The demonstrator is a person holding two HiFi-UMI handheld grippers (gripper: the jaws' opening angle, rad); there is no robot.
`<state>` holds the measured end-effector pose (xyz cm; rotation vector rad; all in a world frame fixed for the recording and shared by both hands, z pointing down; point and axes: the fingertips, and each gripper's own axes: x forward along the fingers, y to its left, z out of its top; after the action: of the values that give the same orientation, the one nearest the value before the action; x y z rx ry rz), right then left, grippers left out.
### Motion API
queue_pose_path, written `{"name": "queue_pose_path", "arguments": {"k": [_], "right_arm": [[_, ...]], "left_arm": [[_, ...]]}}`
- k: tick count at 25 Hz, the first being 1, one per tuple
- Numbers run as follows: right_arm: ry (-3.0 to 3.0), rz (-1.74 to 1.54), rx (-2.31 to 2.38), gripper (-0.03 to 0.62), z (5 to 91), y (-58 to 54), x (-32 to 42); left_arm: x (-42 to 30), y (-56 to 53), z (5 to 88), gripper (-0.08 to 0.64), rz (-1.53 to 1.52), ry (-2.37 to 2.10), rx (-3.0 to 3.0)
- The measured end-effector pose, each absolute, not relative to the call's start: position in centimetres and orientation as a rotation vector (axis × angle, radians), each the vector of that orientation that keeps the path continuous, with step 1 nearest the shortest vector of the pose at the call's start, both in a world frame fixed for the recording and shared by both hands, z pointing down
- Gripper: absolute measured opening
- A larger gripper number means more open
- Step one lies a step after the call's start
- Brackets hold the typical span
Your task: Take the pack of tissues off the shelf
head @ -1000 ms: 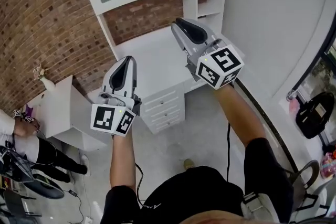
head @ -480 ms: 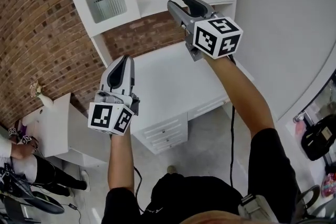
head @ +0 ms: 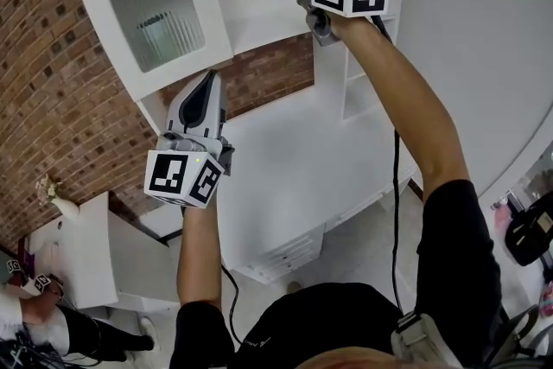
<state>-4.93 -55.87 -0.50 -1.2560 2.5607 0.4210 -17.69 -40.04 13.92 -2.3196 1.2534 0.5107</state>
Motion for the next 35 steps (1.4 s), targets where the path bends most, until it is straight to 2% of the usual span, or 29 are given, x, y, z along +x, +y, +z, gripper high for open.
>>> {"name": "queue_pose_path", "arguments": {"k": [8,17,25,32,35], "right_arm": [[2.515,0.478,-1.405,0.373,-7.1,-66.3,-5.8],[2.596,0.417,-1.397,0.437,-11.2,-73.7,-8.1],[2.656,0.385,-1.570,0.457,-11.5,-78.1,-9.8],[2.656,0.339,-1.634,0.444,-10.8,-79.7,-10.5],[2.635,0.359,-1.641,0.351,-10.7,-79.6,-10.7]], "left_arm": [[-18.6,-48.8,13.4,-0.002,0.490,1.210,-2.359],[-17.5,-53.2,11.2,-0.002,0.499,1.209,-2.335],[-18.1,-55.1,11.2,-0.002,0.482,1.222,-2.312],[-19.3,-55.8,12.0,-0.002,0.498,1.242,-2.312],[-19.8,-55.9,12.4,-0.002,0.502,1.252,-2.310]]}}
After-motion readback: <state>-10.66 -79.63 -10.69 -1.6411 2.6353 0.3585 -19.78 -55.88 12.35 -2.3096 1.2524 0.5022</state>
